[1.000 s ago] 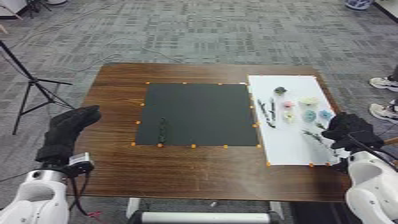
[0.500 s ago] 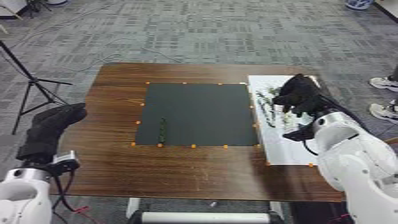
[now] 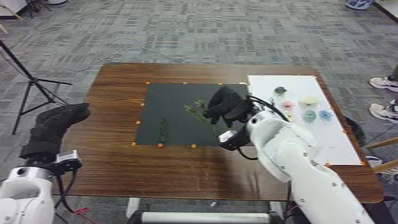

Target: Arrange flowers

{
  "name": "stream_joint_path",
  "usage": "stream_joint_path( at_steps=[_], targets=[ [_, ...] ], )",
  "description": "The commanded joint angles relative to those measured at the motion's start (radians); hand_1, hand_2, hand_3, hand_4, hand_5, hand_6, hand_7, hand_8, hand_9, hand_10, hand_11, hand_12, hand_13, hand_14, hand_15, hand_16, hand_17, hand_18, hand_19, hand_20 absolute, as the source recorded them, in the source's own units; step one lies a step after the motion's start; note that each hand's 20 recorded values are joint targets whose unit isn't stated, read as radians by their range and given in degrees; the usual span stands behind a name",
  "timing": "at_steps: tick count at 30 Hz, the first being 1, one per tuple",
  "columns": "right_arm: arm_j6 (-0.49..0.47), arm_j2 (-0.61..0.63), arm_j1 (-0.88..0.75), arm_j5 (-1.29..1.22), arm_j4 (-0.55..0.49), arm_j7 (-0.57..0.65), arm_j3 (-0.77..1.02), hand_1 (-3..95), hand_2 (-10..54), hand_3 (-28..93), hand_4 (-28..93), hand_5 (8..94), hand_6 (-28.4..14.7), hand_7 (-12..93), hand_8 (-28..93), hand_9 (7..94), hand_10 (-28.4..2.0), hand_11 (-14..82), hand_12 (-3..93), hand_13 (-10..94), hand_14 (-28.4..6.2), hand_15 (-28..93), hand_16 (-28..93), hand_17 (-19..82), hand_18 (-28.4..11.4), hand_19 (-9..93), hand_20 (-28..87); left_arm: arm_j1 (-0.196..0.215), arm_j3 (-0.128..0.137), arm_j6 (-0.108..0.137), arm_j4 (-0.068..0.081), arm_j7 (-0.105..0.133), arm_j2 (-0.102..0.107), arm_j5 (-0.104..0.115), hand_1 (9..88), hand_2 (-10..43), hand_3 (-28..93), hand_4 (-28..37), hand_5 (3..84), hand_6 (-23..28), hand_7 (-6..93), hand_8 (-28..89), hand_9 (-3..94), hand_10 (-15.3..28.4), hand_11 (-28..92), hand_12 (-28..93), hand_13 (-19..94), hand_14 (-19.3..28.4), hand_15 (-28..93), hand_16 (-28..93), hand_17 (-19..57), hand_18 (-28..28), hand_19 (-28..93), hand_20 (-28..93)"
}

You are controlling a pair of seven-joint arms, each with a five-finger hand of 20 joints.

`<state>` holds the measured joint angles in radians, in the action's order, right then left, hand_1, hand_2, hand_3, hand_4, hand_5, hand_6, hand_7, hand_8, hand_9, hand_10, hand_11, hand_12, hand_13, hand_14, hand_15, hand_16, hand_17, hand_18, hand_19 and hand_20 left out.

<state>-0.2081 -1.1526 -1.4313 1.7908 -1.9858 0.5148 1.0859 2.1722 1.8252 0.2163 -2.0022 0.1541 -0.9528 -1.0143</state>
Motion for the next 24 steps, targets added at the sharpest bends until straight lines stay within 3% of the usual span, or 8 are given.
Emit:
stream_joint_path(
  at_steps=[1,10,17,24],
  targets=[
    [0.046,-0.064,0.020,0.061,0.080,0.027,-0.081,56.2,-5.5,56,-16,79.8,-2.0,27,7,93.5,-11.5,14.0,11.3,94,-1.9,64,23,71,-12.7,93,57,0.000,-0.017,-0.007,0.002,-0.011,-0.003,-0.005,29.5,-0.8,68,-18.6,54.1,2.7,17.2,-8,54.4,13.8,21,12,42,17.0,20,-2,8.7,10.8,5,18],
    [0.269,-0.088,0.042,0.227,0.183,-0.031,-0.176,57.8,-0.4,50,-16,77.9,-2.3,23,4,89.6,-11.4,11.6,9.0,94,-2.0,64,22,72,-12.2,93,54,0.002,-0.038,-0.004,0.001,-0.006,-0.014,-0.004,29.5,-0.7,68,-18.5,54.1,2.6,17.3,-8,54.4,13.8,21,12,42,16.9,19,-2,8.7,10.8,5,18],
    [0.301,-0.125,0.041,0.334,0.236,-0.059,-0.204,57.9,1.0,48,-16,77.8,-1.7,21,3,87.6,-11.1,11.3,8.0,94,-2.0,65,21,72,-12.0,93,53,-0.007,-0.051,-0.006,0.006,-0.005,-0.017,-0.003,29.5,-0.7,68,-18.5,54.1,2.6,17.3,-8,54.5,13.8,21,12,42,16.9,19,-2,8.7,10.8,5,18],
    [0.437,-0.144,0.044,0.444,0.298,-0.130,-0.240,58.0,1.2,48,-16,78.2,-1.6,19,3,87.3,-11.1,11.3,7.6,94,-2.0,64,20,73,-12.0,93,52,-0.017,-0.063,-0.009,0.008,-0.004,-0.020,-0.006,29.5,-0.8,68,-18.5,54.2,2.6,17.3,-8,54.5,13.8,21,12,42,16.9,19,-2,8.6,10.8,5,18]
  ],
)
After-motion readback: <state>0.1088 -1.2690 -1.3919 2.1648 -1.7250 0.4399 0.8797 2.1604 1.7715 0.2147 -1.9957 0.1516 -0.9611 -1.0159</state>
